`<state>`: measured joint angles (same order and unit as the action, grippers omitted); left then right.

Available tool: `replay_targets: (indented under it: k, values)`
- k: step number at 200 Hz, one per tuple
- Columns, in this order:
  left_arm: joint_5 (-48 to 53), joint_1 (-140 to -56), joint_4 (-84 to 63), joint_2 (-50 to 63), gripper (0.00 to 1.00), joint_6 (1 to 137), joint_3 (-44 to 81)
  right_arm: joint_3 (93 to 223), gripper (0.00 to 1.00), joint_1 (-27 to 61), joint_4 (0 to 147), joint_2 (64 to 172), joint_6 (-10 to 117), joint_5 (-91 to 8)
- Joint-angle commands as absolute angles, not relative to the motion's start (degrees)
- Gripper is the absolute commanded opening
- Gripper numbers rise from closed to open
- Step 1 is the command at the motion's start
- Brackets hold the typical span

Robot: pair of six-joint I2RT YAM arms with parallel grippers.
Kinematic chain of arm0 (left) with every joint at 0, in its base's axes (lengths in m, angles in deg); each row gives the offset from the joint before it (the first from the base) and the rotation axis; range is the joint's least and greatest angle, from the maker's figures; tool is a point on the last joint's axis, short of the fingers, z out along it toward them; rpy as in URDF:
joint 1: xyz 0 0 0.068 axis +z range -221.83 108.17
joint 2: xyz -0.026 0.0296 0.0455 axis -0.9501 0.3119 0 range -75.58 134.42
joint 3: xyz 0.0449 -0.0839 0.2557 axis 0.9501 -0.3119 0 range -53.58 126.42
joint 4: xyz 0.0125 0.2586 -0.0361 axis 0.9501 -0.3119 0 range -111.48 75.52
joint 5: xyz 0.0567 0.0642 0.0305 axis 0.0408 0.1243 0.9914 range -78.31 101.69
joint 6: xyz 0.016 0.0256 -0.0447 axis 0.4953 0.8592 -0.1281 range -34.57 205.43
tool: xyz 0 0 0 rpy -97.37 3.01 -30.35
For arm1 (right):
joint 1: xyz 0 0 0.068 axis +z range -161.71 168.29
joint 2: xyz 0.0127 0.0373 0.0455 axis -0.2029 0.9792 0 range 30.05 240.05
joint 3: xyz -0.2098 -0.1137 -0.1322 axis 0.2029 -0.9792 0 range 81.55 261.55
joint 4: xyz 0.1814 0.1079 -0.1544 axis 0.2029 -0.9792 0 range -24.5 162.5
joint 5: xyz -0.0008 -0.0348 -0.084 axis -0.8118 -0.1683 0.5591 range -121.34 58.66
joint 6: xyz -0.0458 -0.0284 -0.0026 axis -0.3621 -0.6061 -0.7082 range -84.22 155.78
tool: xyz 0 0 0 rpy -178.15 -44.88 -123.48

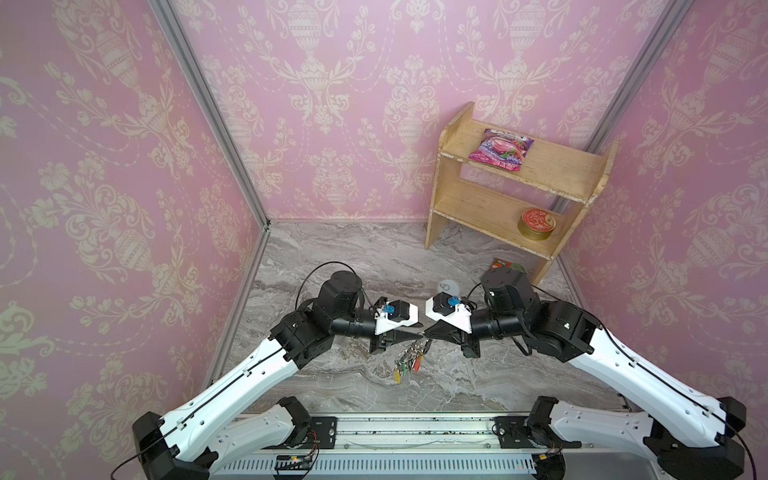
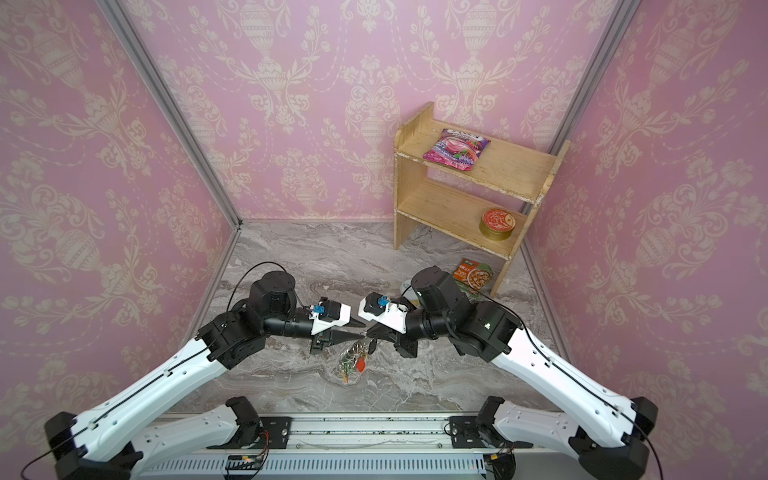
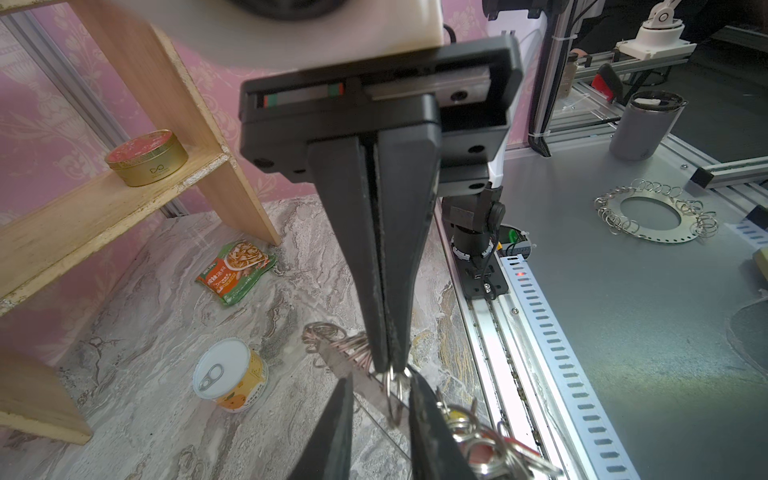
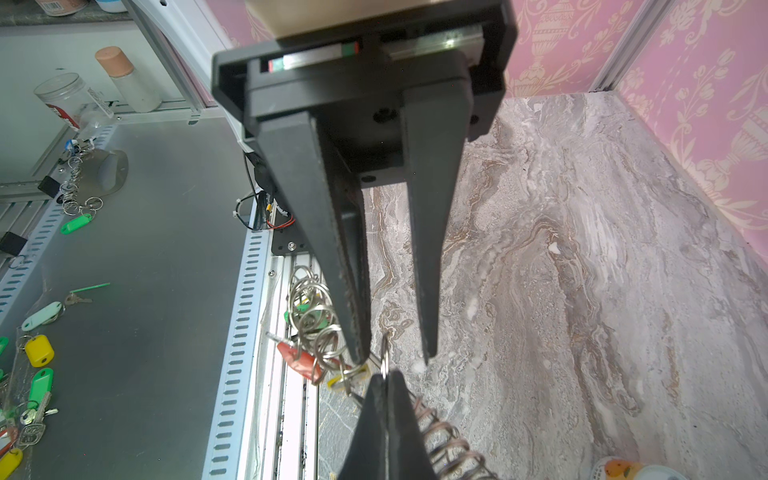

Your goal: Put the keys on the keyring

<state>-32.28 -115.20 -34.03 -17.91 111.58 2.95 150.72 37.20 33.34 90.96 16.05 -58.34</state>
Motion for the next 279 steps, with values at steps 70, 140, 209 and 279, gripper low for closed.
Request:
replay_targets:
  k: [70, 140, 209, 279]
  values:
    - [-29.88, -116.75, -34.29, -17.18, 0.02, 113.52, 4.47, 152.21, 0.00, 37.42, 35.75, 90.62, 15.89, -59.28]
    - [-26.25, -116.92, -30.85, -18.76, 0.00, 112.77, 2.98, 152.47, 0.32, 37.06, 33.00, 86.04, 17.40, -51.50]
    - [-24.81, -117.40, -28.05, -19.94, 0.00, 111.98, 2.23, 150.51, 0.24, 37.00, 34.92, 86.51, 21.37, -51.87]
    - [-25.40, -117.38, -24.90, -21.40, 0.00, 111.53, 0.40, 150.03, 0.22, 36.86, 36.01, 87.52, 22.45, -52.36]
